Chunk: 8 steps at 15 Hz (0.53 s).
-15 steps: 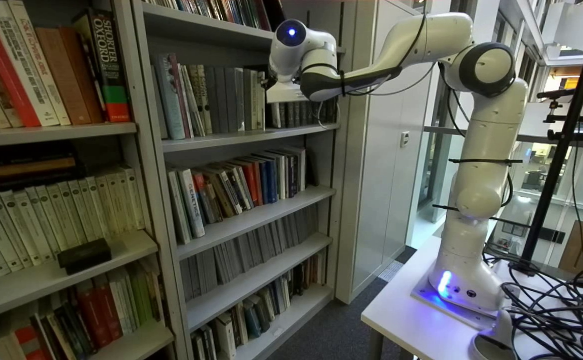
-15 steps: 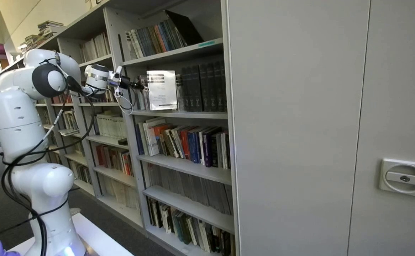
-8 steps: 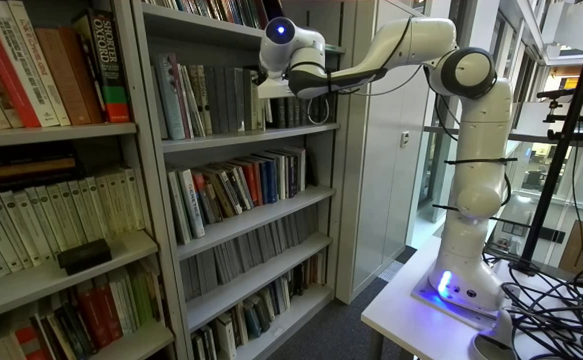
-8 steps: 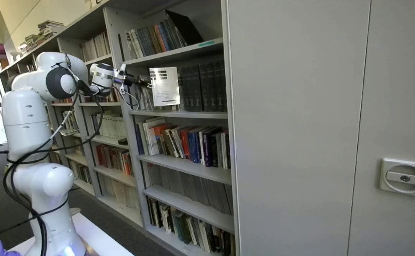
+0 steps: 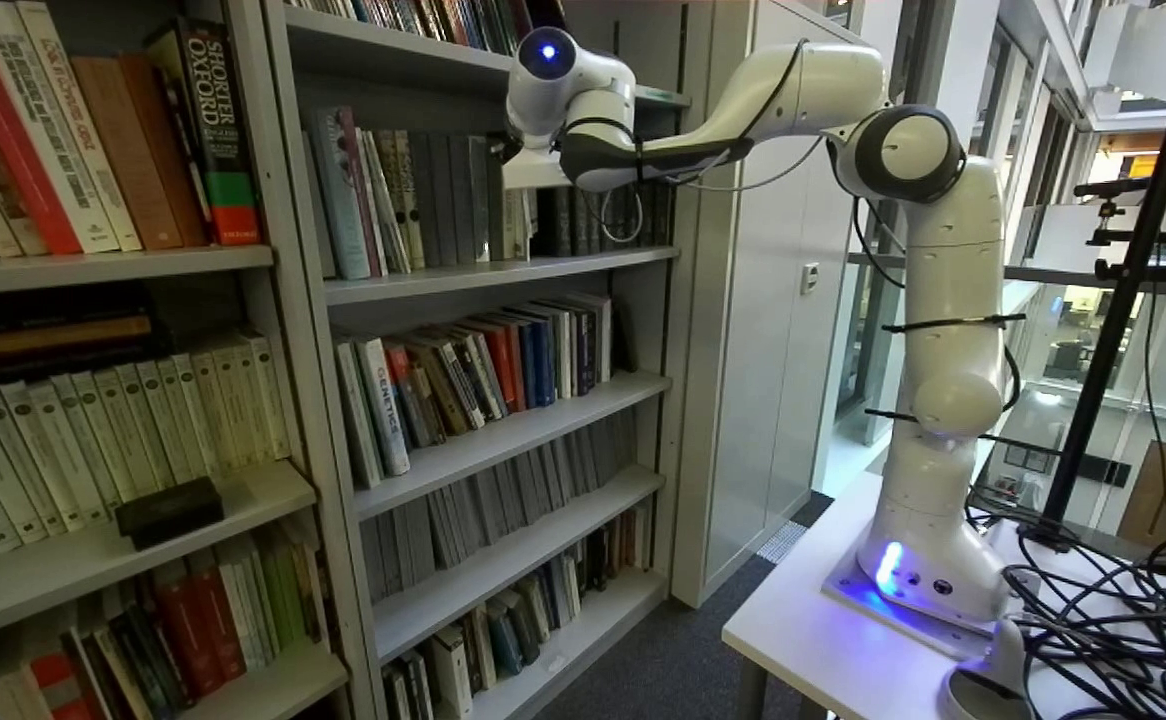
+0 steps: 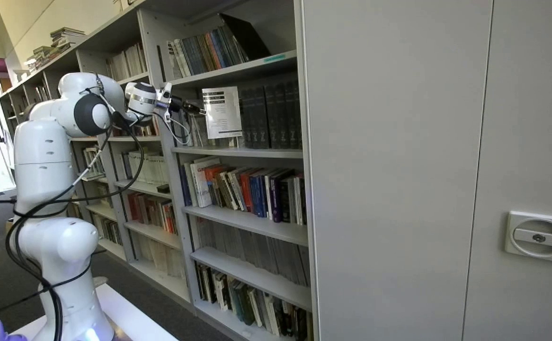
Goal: Remove the fifth book from the left of the second shelf of the cabinet on the right and put it before the big grey books on the same shelf
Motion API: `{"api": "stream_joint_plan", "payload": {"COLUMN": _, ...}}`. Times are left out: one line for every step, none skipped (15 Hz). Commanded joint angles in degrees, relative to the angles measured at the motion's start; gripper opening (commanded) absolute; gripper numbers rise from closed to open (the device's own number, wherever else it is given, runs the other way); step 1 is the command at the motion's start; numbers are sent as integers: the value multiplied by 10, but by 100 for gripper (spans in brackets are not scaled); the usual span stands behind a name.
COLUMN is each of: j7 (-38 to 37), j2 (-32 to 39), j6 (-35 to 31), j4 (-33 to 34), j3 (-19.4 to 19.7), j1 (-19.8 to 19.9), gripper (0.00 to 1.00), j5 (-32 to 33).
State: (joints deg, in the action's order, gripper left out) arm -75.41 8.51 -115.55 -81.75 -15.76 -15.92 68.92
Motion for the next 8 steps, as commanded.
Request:
{"api": "stream_joint_plan", "payload": {"j7": 22, "j2": 2, "j6": 13, "j4": 19, "j3": 13, "j1": -7, "gripper": 3, "j5": -7}}
{"api": "stream_joint_plan", "payload": {"j7": 22, "j2": 1, "j6": 25, "j4": 16, "j3": 14, "j1": -6, "gripper": 3, "j5": -12}}
{"api": "stream_joint_plan", "payload": {"j7": 23, "j2": 1, "j6": 38, "j4": 15, "j3": 15, "j1": -7, "gripper": 3, "j5": -12}}
{"api": "stream_joint_plan", "payload": {"j7": 23, "j2": -1, "j6": 46, "j4": 13, "j3": 17, "j1": -7, "gripper": 3, "j5": -10}}
{"api": "stream_joint_plan", "payload": {"j7": 22, "j2": -3, "j6": 52, "j4": 11, "j3": 18, "j1": -6, "gripper": 3, "j5": -9}}
{"api": "stream_joint_plan", "payload": {"j7": 22, "j2": -4, "j6": 58, "j4": 9, "j3": 19, "j1": -6, "gripper": 3, "j5": -9}}
{"api": "stream_joint_plan", "payload": {"j7": 22, "j2": -5, "j6": 64, "j4": 8, "j3": 20, "j1": -6, "gripper": 3, "j5": -7}}
{"api": "stream_joint_plan", "payload": {"j7": 22, "j2": -6, "j6": 72, "j4": 8, "j3": 21, "j1": -6, "gripper": 3, "j5": -6}}
